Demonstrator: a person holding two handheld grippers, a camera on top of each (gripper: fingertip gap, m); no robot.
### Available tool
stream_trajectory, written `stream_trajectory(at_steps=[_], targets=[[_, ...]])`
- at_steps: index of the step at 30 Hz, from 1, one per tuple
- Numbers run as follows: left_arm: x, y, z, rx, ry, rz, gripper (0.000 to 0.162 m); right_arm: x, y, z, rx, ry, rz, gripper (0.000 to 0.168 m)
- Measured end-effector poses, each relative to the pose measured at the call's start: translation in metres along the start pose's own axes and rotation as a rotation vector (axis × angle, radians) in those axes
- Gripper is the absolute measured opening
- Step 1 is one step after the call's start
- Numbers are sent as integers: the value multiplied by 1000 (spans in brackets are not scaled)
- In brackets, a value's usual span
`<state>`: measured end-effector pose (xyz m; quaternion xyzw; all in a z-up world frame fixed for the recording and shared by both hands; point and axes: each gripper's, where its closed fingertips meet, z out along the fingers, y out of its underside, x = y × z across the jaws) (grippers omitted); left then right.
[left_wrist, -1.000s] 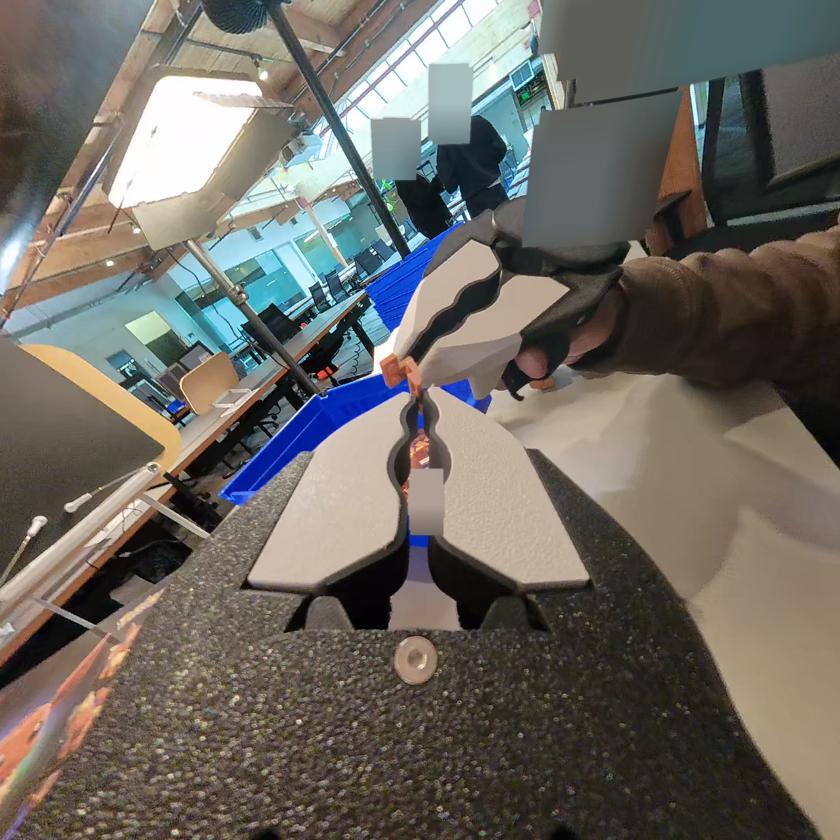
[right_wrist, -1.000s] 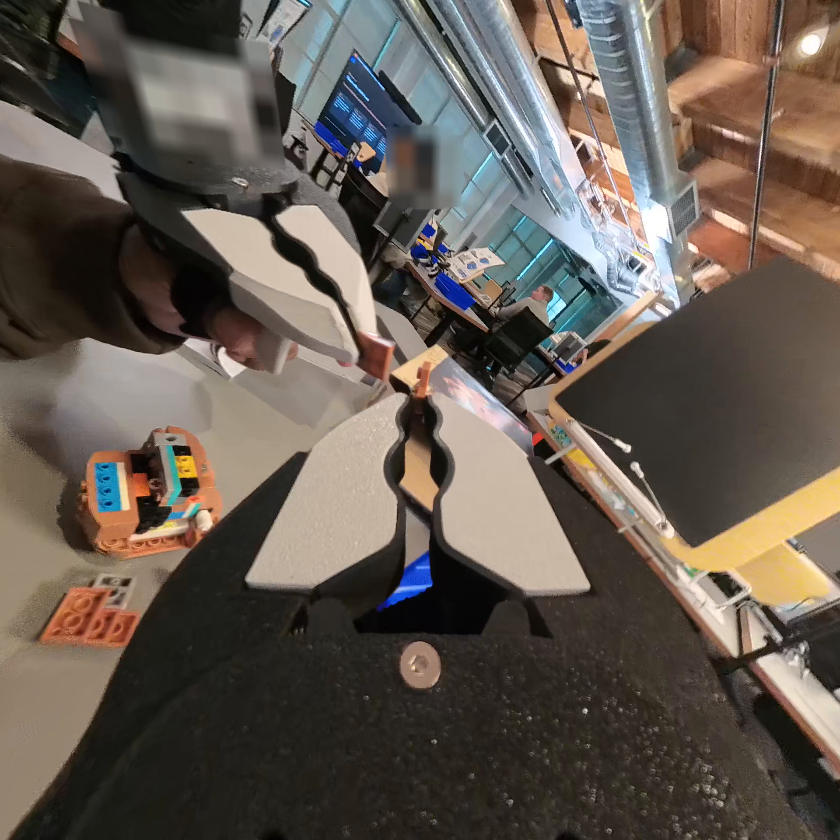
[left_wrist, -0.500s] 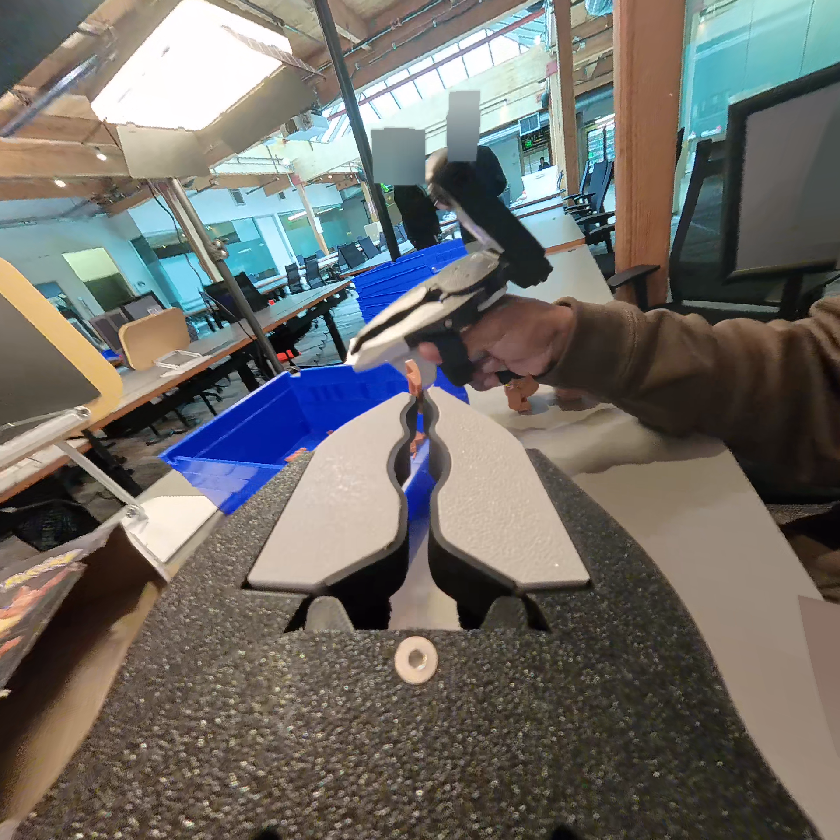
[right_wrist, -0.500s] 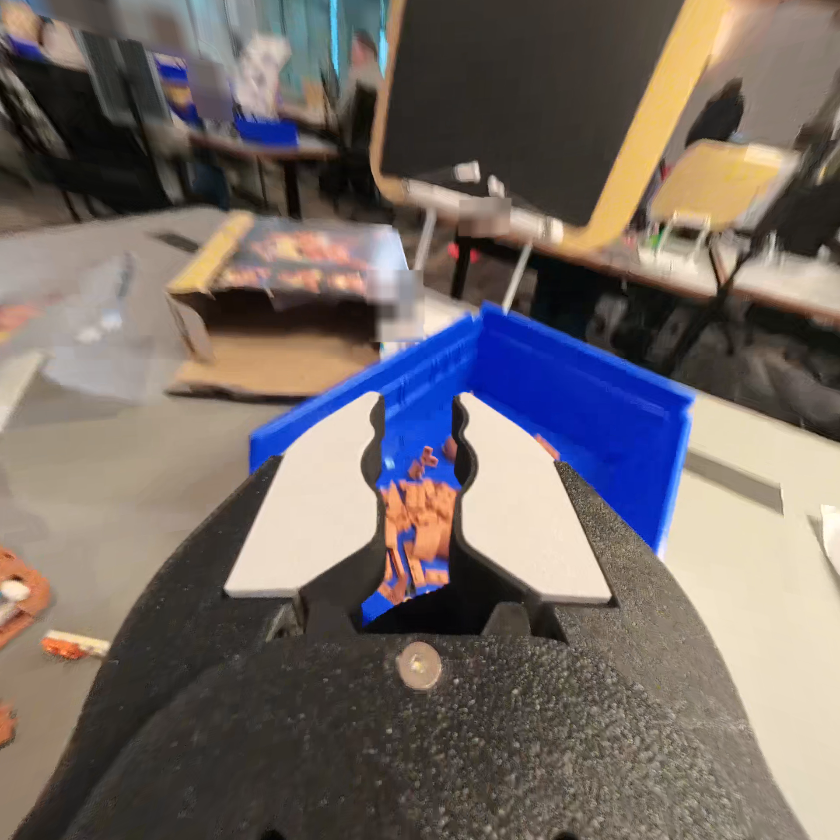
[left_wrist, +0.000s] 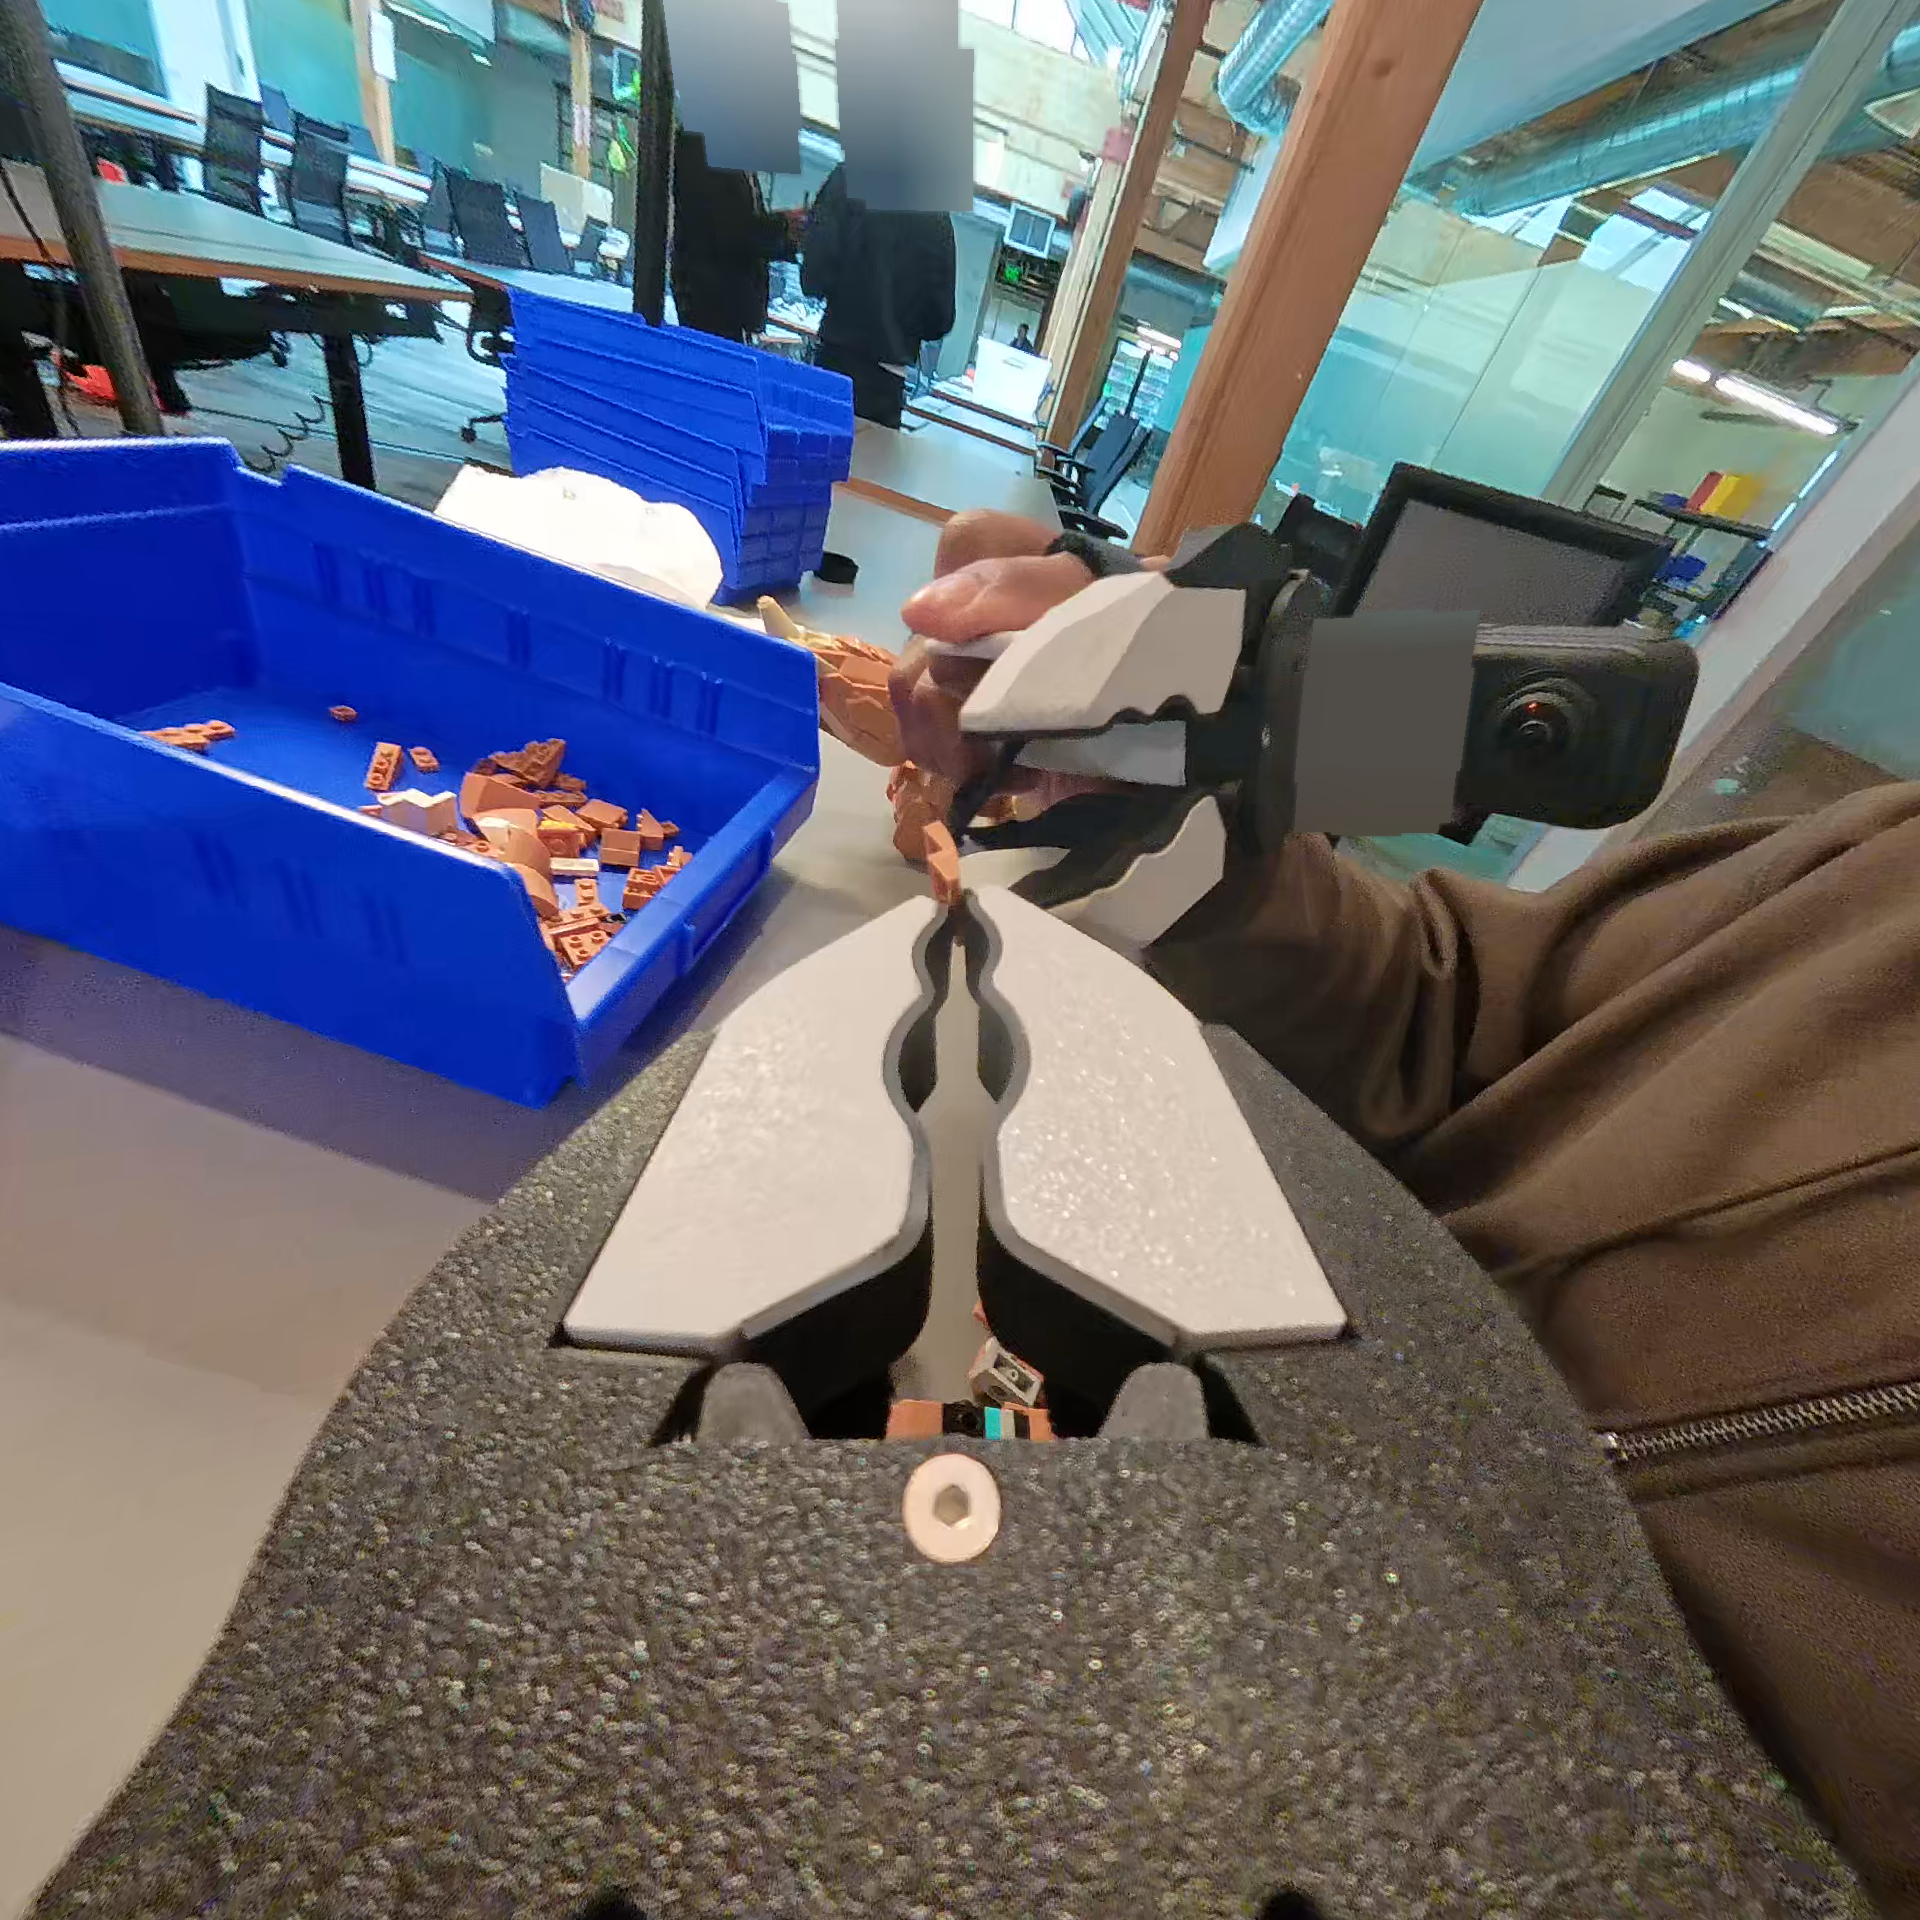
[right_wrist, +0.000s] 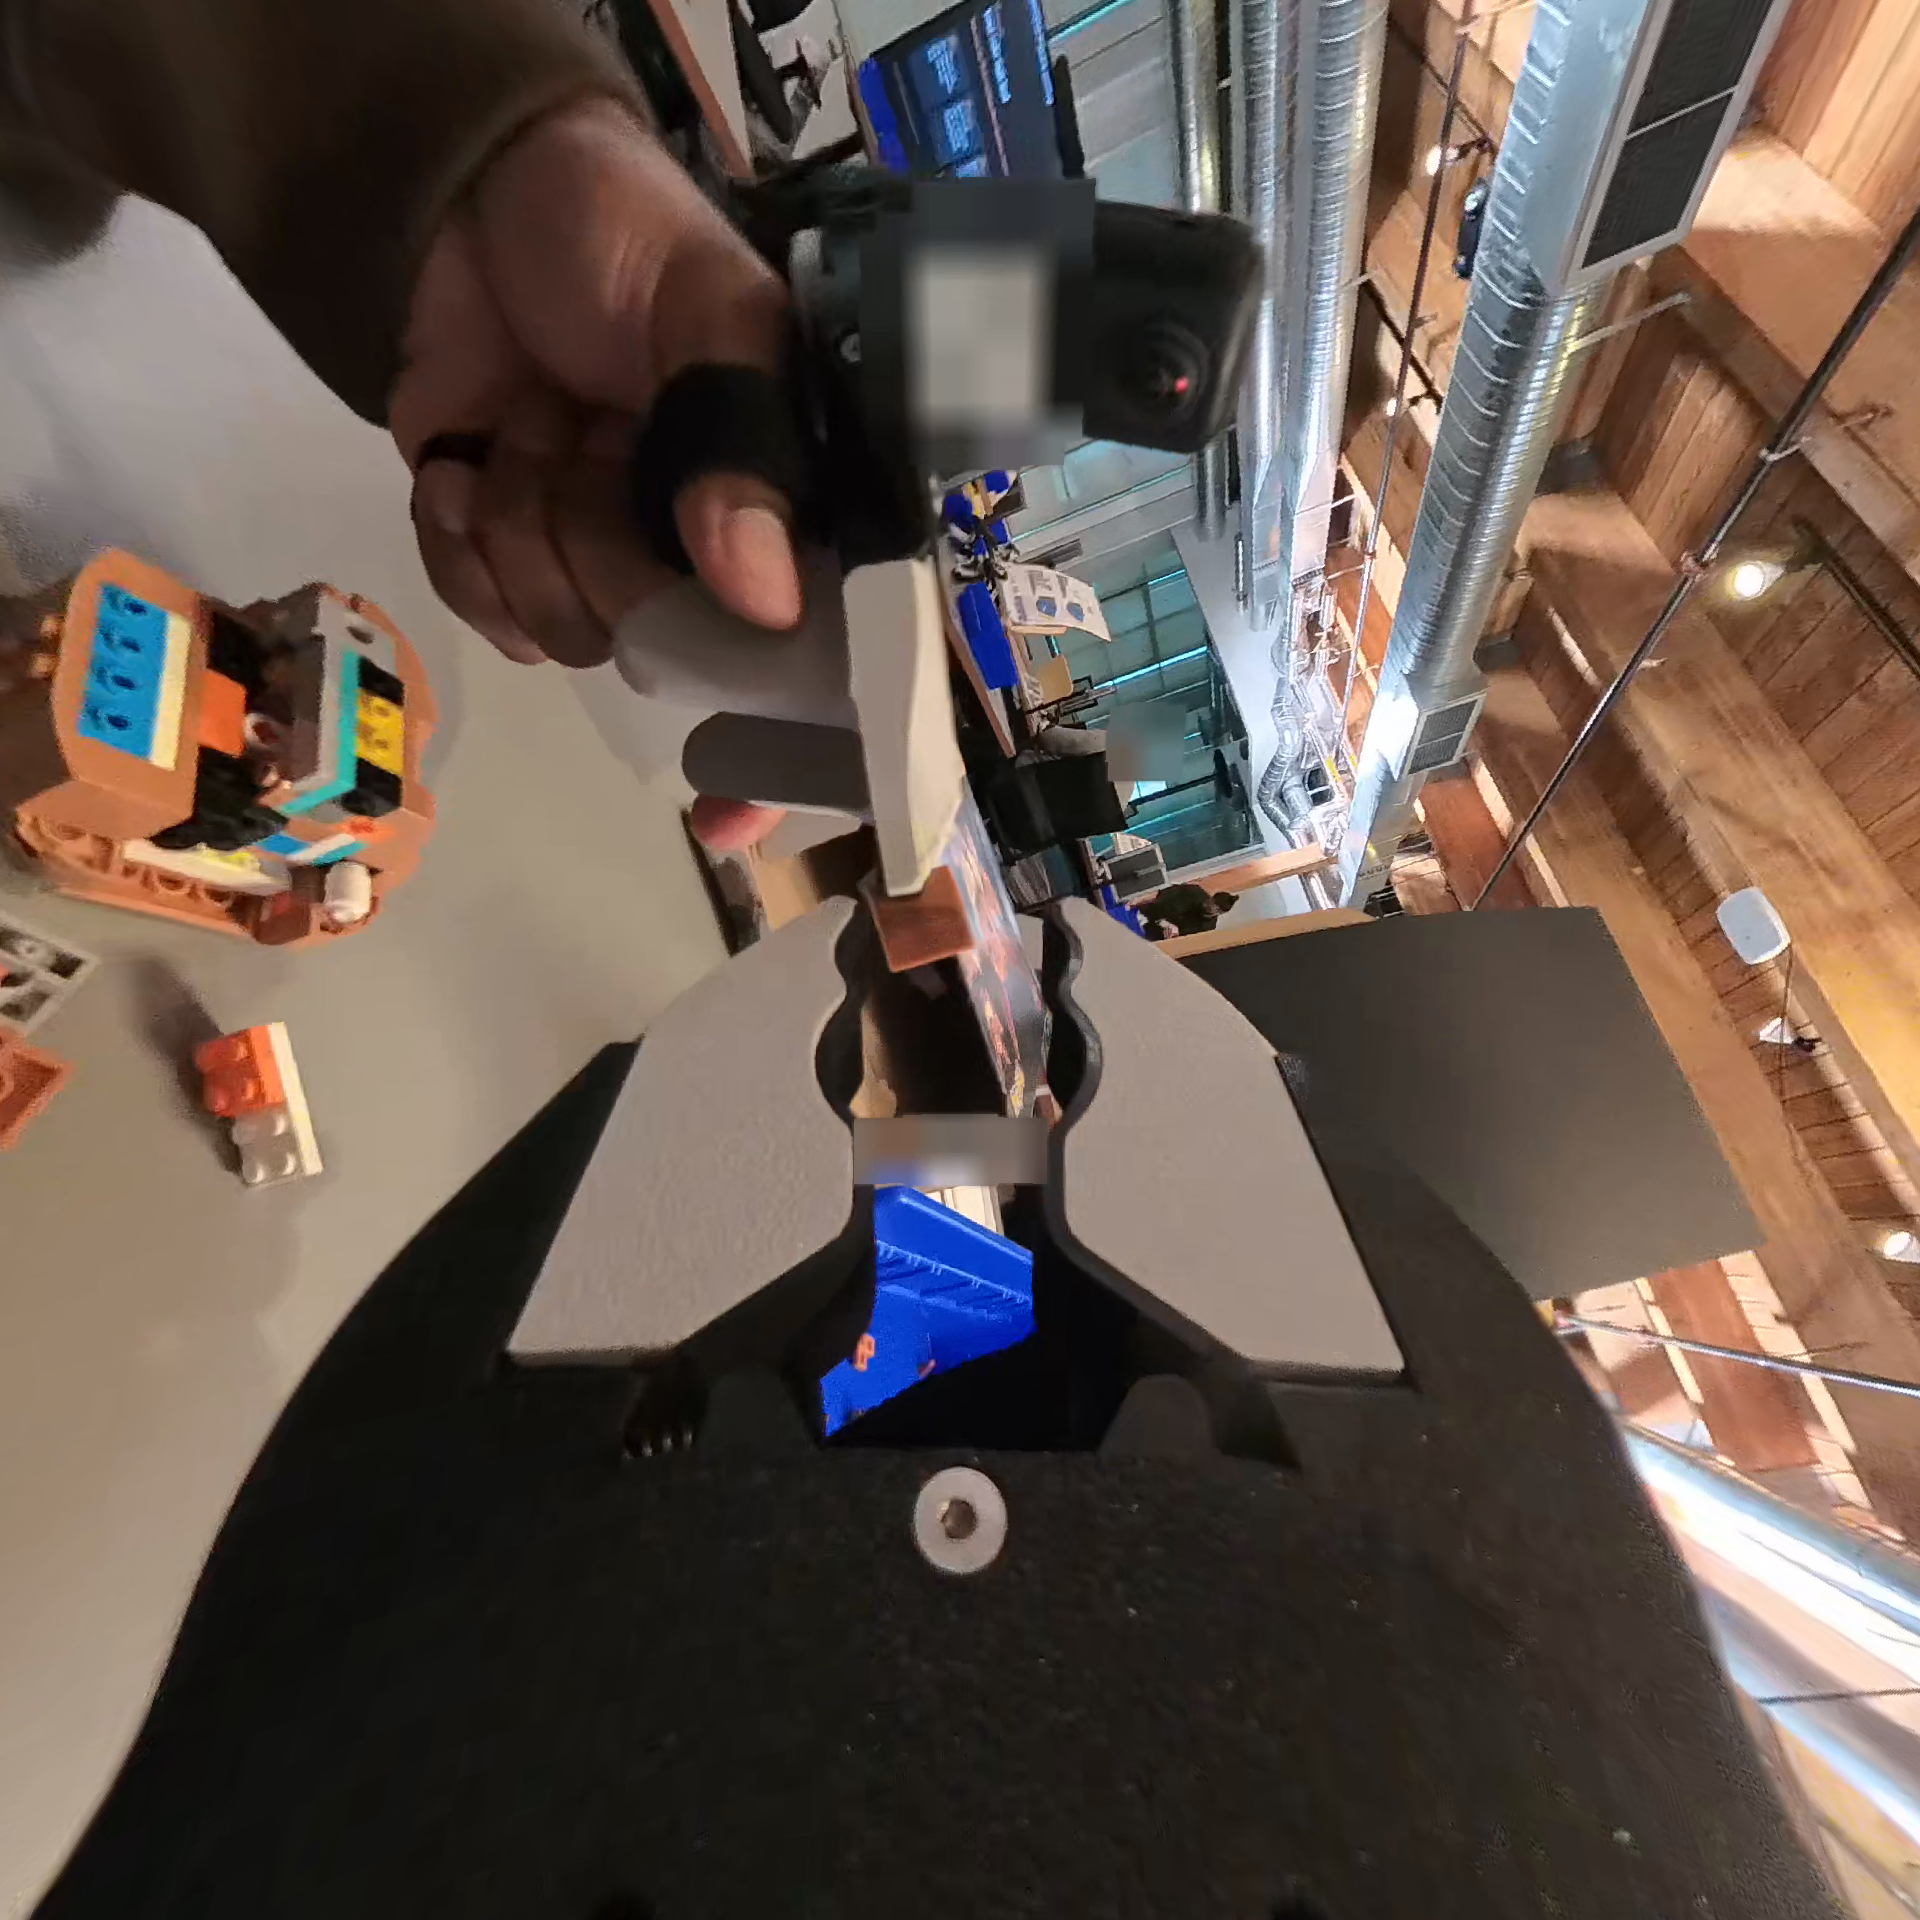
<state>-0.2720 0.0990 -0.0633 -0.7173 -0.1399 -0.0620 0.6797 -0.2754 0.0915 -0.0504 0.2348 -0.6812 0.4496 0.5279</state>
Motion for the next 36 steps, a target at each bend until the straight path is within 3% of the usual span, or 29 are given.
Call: stream_trajectory(at_steps=[4,8,12,15,19,22,26,32,36], targets=[[4,2,3,-11,28,-9,2,-9,5,4,-38,-16,-63,17],[0,-4,2,40,0,-10,3,3,16,5,-85,25,-10,16],[-17,-16,-8,103,-106,0,10,37,96,-3,-424,186,185,19],[-18,-17,-10,109,-109,-5,9,25,149,-11,-647,139,333,45],[-20,-12,-8,63,-139,30,9,-7,113,3,-476,-65,291,42],[-21,-12,-9,62,-147,34,9,-62,65,7,-288,-380,247,34],[-21,-13,-11,70,-146,28,9,-117,51,0,-268,-670,312,33],[-18,-13,-9,62,-135,42,9,-138,50,-3,-283,-784,386,28],[-17,-10,-7,48,-128,47,9,-144,59,0,-350,-783,375,4]])
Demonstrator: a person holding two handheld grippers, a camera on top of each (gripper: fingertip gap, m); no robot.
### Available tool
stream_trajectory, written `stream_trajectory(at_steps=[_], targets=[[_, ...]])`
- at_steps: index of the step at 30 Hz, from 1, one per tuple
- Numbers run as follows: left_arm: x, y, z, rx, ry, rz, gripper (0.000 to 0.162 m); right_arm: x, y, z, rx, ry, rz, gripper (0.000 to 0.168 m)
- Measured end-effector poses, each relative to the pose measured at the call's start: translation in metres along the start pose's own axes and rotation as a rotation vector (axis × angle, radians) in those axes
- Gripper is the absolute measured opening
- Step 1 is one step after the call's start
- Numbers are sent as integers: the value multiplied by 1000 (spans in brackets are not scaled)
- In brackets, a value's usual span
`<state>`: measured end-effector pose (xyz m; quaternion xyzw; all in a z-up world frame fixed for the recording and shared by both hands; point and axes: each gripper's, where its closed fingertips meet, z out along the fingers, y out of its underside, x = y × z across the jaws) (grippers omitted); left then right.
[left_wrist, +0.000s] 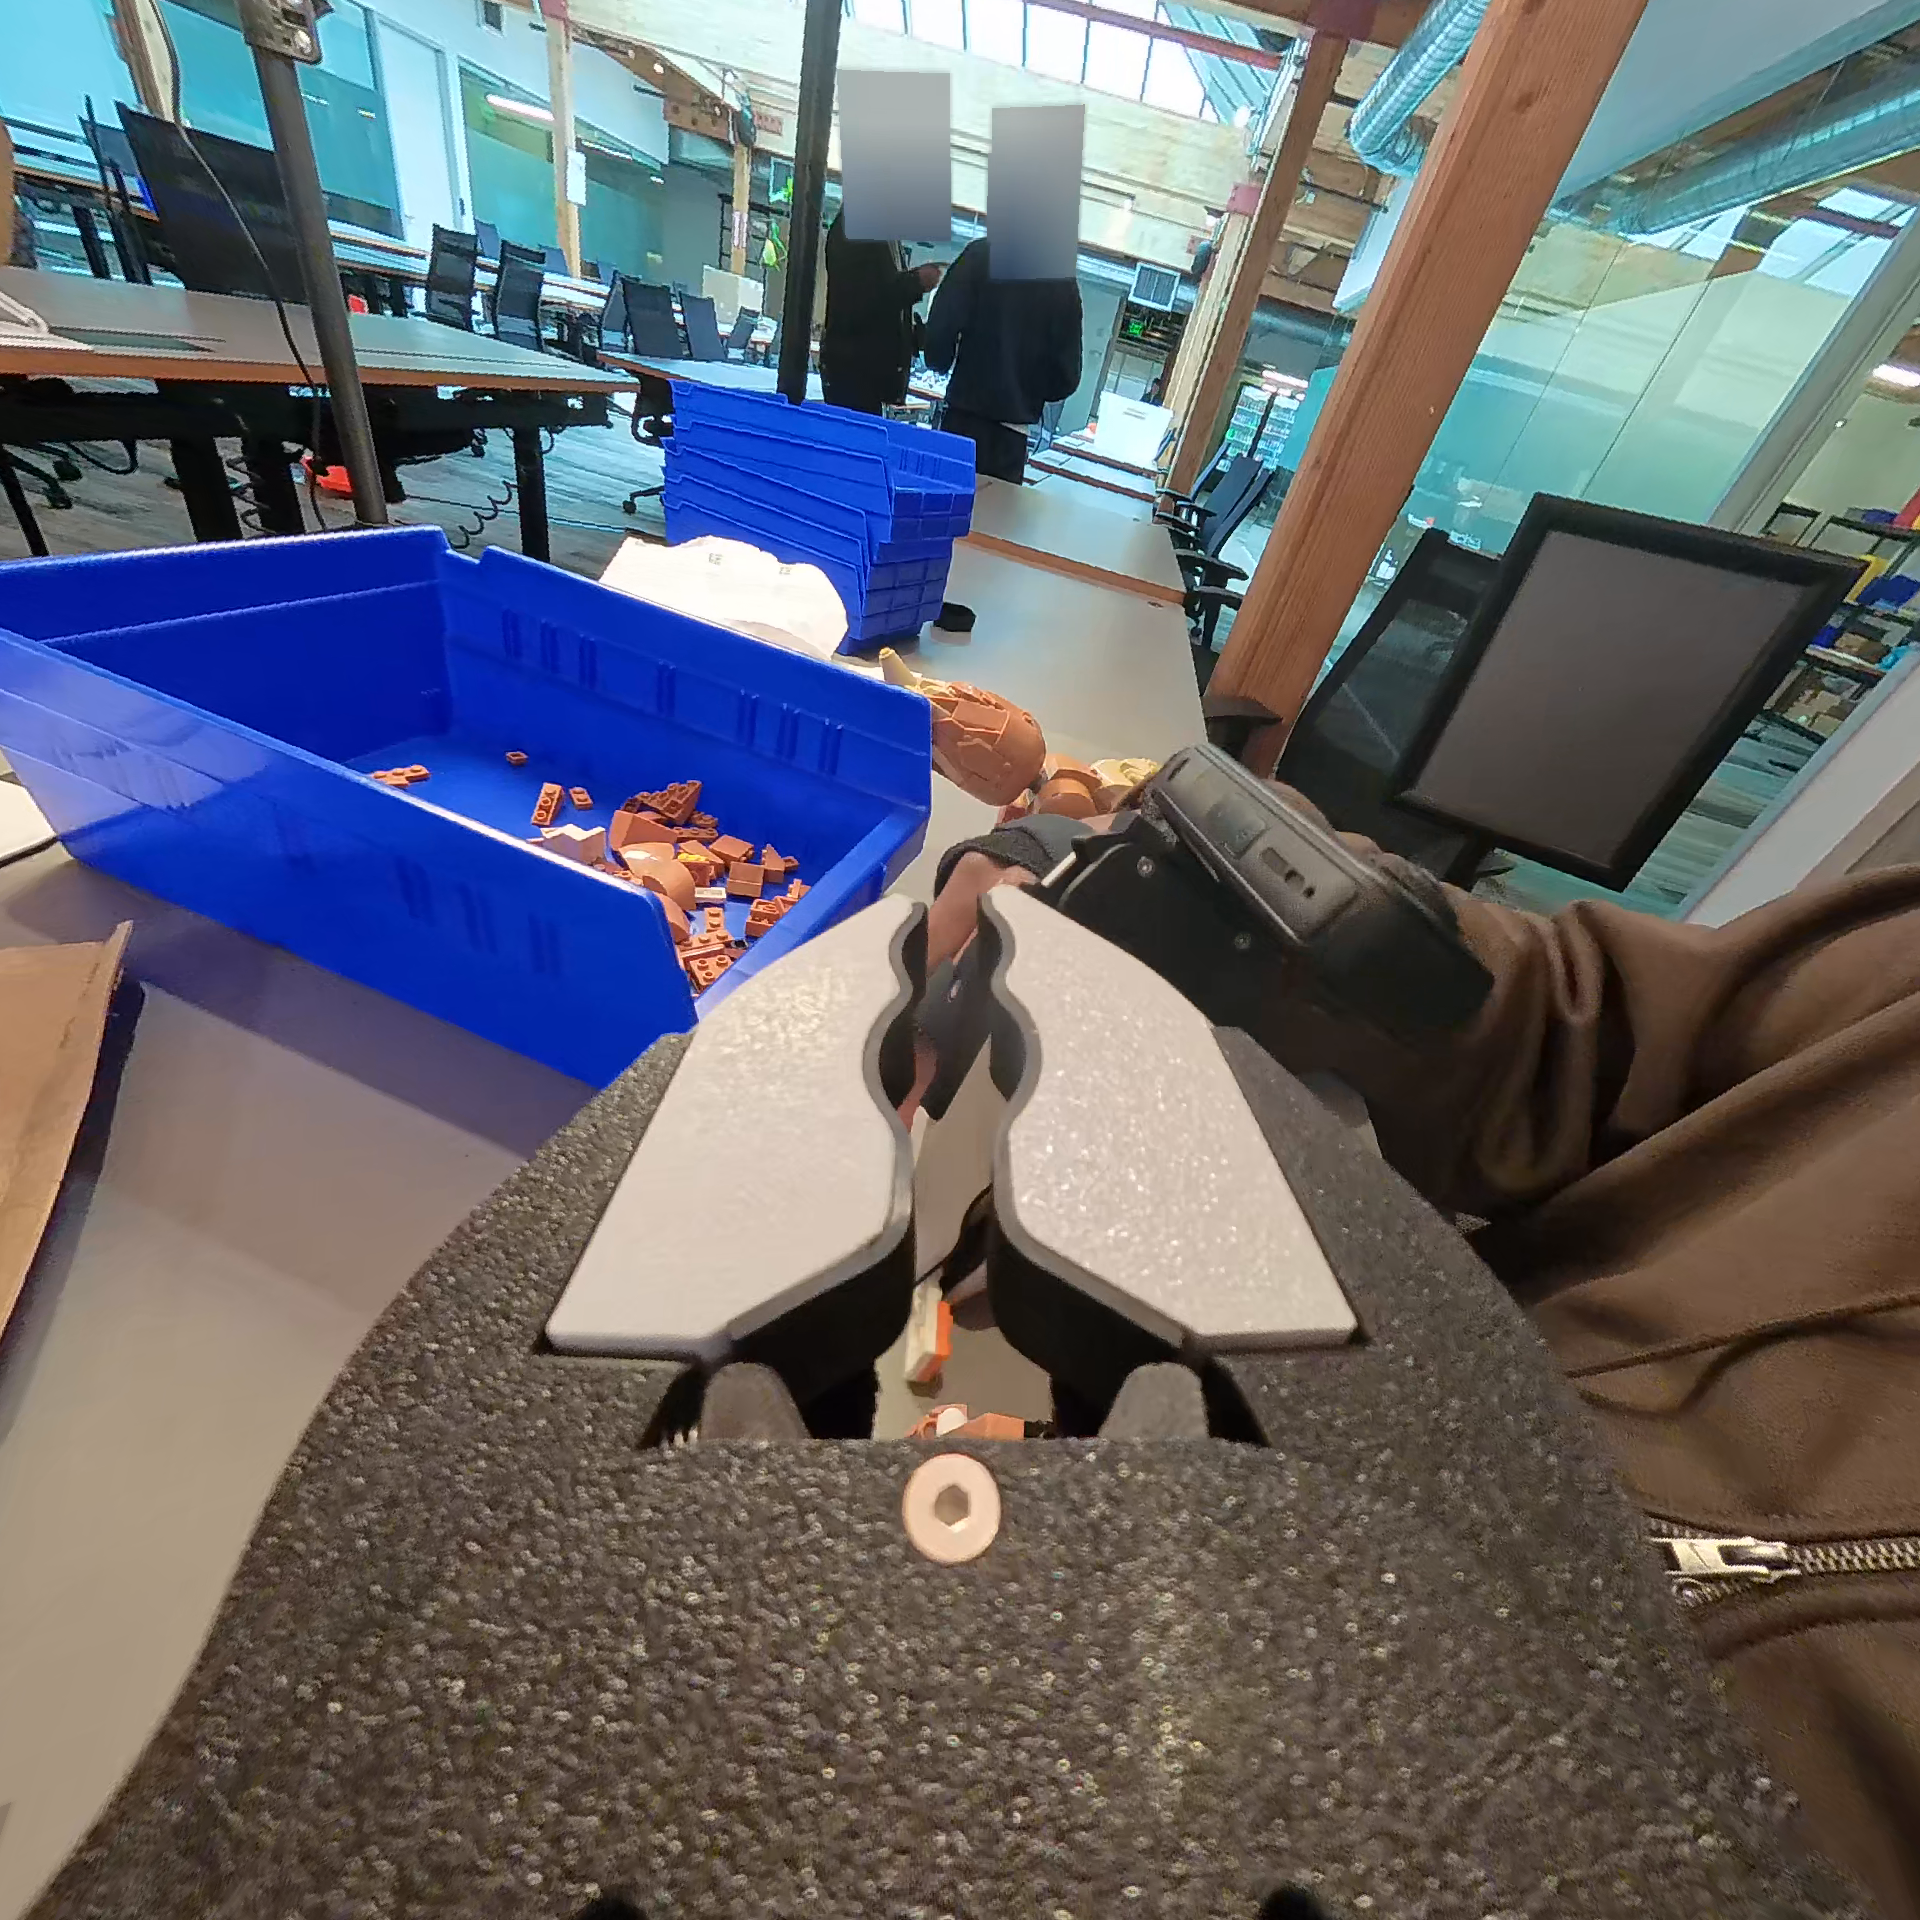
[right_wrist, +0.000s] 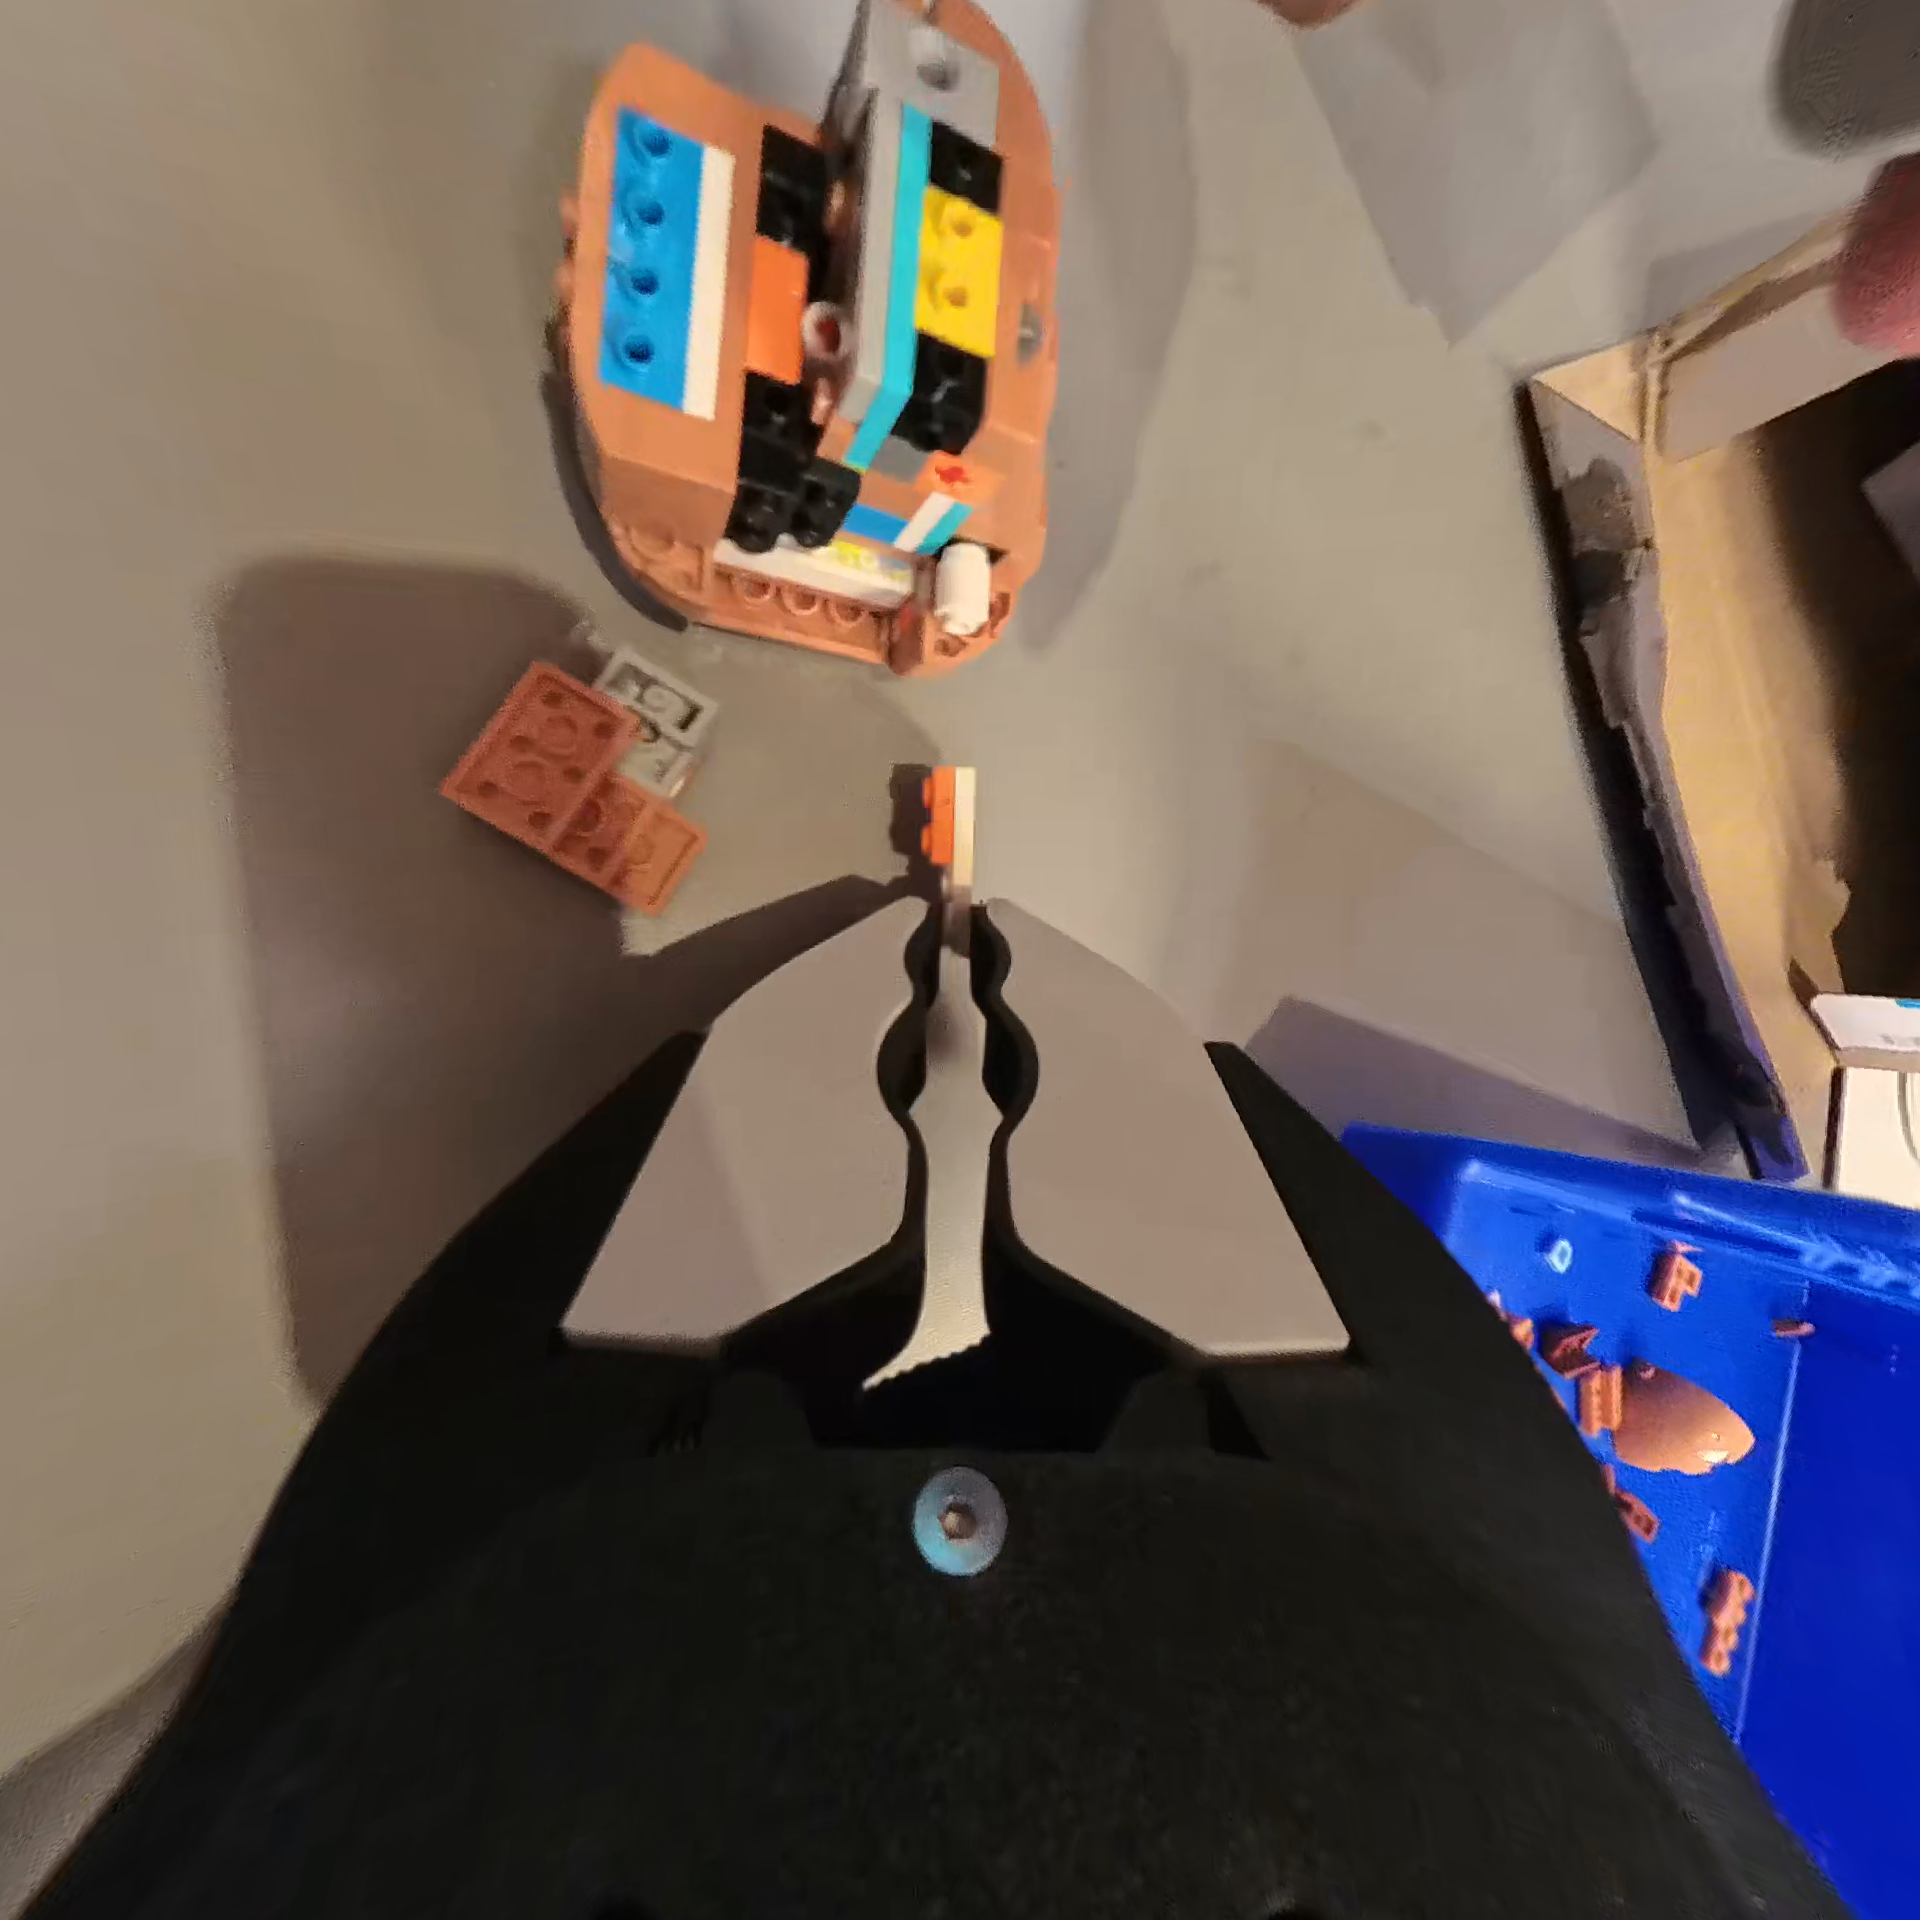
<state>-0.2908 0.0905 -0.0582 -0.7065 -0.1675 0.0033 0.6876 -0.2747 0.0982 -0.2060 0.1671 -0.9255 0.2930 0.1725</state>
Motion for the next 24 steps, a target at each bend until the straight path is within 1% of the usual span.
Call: stream_trajectory(at_steps=[1,3,7,9,11,13,17,21,24], targets=[[0,0,0,-1,-1,4,9,4,-2,-3,14,14,24,4],[-1,-1,0,4,-7,13,9,22,-12,-14,96,83,98,4],[-3,-7,-3,40,-31,36,10,57,-43,-55,392,197,288,4],[-4,-16,-6,97,-51,63,13,69,-58,-76,555,222,376,4],[-1,-29,-11,176,-56,98,14,72,-72,-94,716,182,444,4],[5,-39,-16,244,-37,124,15,70,-85,-109,869,100,507,4],[18,-47,-20,310,30,166,16,71,-98,-129,1099,-60,639,4],[28,-41,-14,290,86,191,16,78,-100,-143,1253,-121,725,4],[33,-31,-6,248,97,212,16,76,-104,-144,1284,-149,726,4]])
